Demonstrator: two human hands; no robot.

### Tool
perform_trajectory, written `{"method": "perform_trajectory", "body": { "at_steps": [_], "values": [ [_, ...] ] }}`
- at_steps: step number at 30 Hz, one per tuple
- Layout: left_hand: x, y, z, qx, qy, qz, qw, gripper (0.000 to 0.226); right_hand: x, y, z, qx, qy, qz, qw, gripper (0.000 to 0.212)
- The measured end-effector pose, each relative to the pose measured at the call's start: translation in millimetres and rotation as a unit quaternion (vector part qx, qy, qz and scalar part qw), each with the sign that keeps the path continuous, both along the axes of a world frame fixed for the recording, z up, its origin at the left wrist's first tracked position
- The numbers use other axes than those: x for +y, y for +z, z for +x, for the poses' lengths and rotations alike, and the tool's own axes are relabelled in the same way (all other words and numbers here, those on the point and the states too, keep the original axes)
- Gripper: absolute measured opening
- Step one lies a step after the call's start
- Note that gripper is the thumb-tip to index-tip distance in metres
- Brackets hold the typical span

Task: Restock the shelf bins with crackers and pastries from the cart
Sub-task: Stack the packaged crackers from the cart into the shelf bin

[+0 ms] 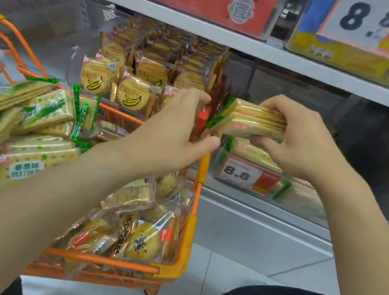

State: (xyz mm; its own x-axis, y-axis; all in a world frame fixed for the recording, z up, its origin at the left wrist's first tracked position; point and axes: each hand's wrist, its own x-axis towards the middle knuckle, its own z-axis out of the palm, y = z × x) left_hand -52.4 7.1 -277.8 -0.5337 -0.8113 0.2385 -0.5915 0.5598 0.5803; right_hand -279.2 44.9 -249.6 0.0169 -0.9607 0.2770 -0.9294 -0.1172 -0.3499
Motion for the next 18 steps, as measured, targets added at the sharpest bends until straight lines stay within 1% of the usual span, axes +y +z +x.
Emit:
{"method": "perform_trajectory", "body": {
  "at_steps": [2,4,7,9,12,15,18],
  "values": [
    [-4,-5,-16,-0.05,-0.018,-0.018,0.998,0.073,-6,-10,-21,-0.013,-0.062,0.002,0.998,0.045],
    [-6,-13,-32,-0.083,-0.051,-0.012,0.995,0.074,-15,-24,-35,-0.026,-0.12,0.01,0.992,0.05],
    [-4,-27,-50,-0.103,-0.085,0.032,0.99,0.07,-32,-46,-52,-0.032,-0.184,0.031,0.982,0.063],
    [-2,-37,-55,-0.118,-0.094,0.035,0.988,0.064,-49,-53,-63,-0.027,-0.211,0.027,0.977,0.06],
    [0,-48,-57,-0.151,-0.082,-0.025,0.985,0.057,-81,-49,-72,-0.006,-0.232,0.026,0.972,0.059],
    [5,-52,-58,-0.136,-0.065,-0.048,0.987,0.054,-113,-38,-77,0.037,-0.237,0.057,0.969,0.062],
    [4,-56,-60,-0.11,-0.064,-0.064,0.99,0.049,-138,-40,-82,0.029,-0.218,0.083,0.972,0.064]
  ]
}}
